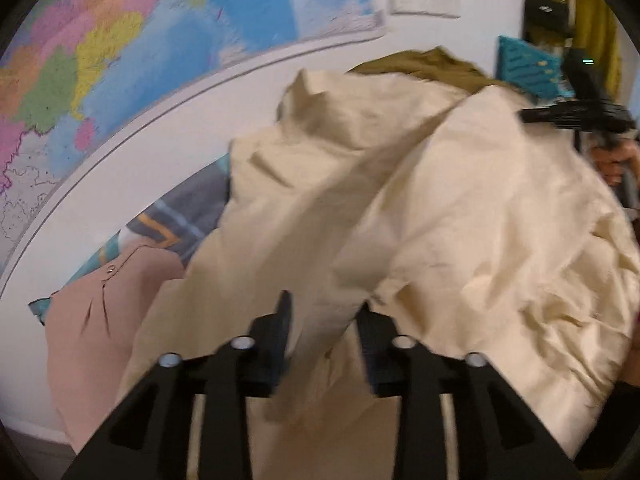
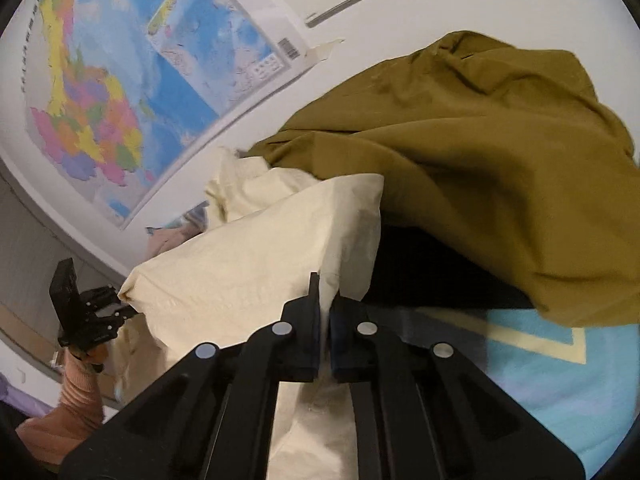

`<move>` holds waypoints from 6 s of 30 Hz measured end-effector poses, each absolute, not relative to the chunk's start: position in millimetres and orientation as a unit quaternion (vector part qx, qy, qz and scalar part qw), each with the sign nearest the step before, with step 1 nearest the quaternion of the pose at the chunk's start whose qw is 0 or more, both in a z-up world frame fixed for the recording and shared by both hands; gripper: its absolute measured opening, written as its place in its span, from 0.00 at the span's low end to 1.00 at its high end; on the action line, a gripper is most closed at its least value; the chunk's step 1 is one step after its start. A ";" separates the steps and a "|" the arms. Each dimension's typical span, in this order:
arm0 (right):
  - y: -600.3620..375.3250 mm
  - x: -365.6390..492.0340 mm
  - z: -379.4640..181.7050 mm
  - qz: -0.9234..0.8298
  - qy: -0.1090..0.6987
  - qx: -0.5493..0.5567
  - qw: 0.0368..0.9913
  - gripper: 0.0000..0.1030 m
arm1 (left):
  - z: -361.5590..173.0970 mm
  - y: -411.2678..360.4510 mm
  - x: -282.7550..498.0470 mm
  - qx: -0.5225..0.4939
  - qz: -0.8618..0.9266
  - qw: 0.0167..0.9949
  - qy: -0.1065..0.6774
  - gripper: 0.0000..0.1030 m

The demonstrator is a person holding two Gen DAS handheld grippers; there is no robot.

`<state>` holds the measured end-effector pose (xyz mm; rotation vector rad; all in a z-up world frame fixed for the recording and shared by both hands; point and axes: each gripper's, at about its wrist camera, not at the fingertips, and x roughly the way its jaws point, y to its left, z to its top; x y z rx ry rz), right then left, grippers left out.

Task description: Fold large clothes

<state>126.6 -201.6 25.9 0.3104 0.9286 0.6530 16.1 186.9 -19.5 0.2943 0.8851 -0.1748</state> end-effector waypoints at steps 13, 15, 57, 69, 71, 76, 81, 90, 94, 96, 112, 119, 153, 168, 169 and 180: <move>-196.2 90.1 50.8 0.273 0.410 0.104 0.864 0.51 | -62.9 244.1 19.8 0.046 -0.076 0.871 0.482 0.75; -178.8 77.5 62.3 0.290 0.392 0.080 0.869 0.51 | -67.6 244.8 20.5 0.042 -0.071 0.869 0.487 0.75; 270.5 -149.4 -31.4 0.703 0.453 -0.156 0.526 0.50 | -29.3 392.9 -191.6 -0.082 0.154 0.930 0.323 0.76; 152.8 -65.5 104.9 0.720 0.363 -0.064 0.588 0.07 | 29.2 393.0 -225.1 -0.115 0.098 0.962 0.226 0.76; 118.7 -40.4 130.8 0.697 0.341 -0.063 0.628 0.07 | 41.9 380.6 -224.5 -0.101 0.094 0.967 0.213 0.76; 21.0 10.2 179.4 0.610 0.304 -0.096 0.725 0.07 | 51.6 344.4 -202.6 -0.063 0.070 0.972 0.213 0.77; -58.5 57.9 171.9 0.499 0.333 -0.122 0.791 0.07 | 33.6 298.0 -153.2 -0.023 0.035 0.965 0.258 0.78; -108.5 101.2 35.7 0.410 0.453 -0.081 0.787 0.09 | -31.6 258.1 -74.2 0.027 0.036 0.931 0.364 0.78; -118.5 101.6 13.4 0.398 0.464 -0.040 0.790 0.43 | -60.0 243.9 -49.5 0.060 0.051 0.911 0.404 0.78; -122.1 97.5 12.3 0.401 0.463 -0.028 0.790 0.52 | -67.5 240.7 -40.9 0.068 0.063 0.906 0.413 0.78; -155.1 70.6 4.4 0.382 0.424 0.038 0.820 0.02 | -63.8 227.3 -28.7 0.033 0.051 0.916 0.395 0.77; -155.7 87.5 6.5 0.329 0.420 0.013 0.846 0.02 | -73.9 215.4 -7.7 0.067 0.084 0.911 0.398 0.77; -74.6 -54.5 -52.8 0.392 0.398 -0.152 0.816 0.17 | -105.2 152.5 -123.1 0.124 0.011 0.914 0.386 0.80; -214.0 -128.1 -3.3 0.343 0.357 -0.077 0.865 0.59 | -84.8 159.5 -217.1 0.106 -0.046 0.936 0.331 0.80; -221.8 -129.6 -4.3 0.338 0.355 -0.064 0.869 0.61 | -84.0 161.3 -222.2 0.100 -0.050 0.938 0.329 0.80; -296.7 -135.7 -55.9 0.299 0.389 0.067 0.869 0.70 | -88.5 196.9 -267.6 0.017 -0.043 0.945 0.323 0.82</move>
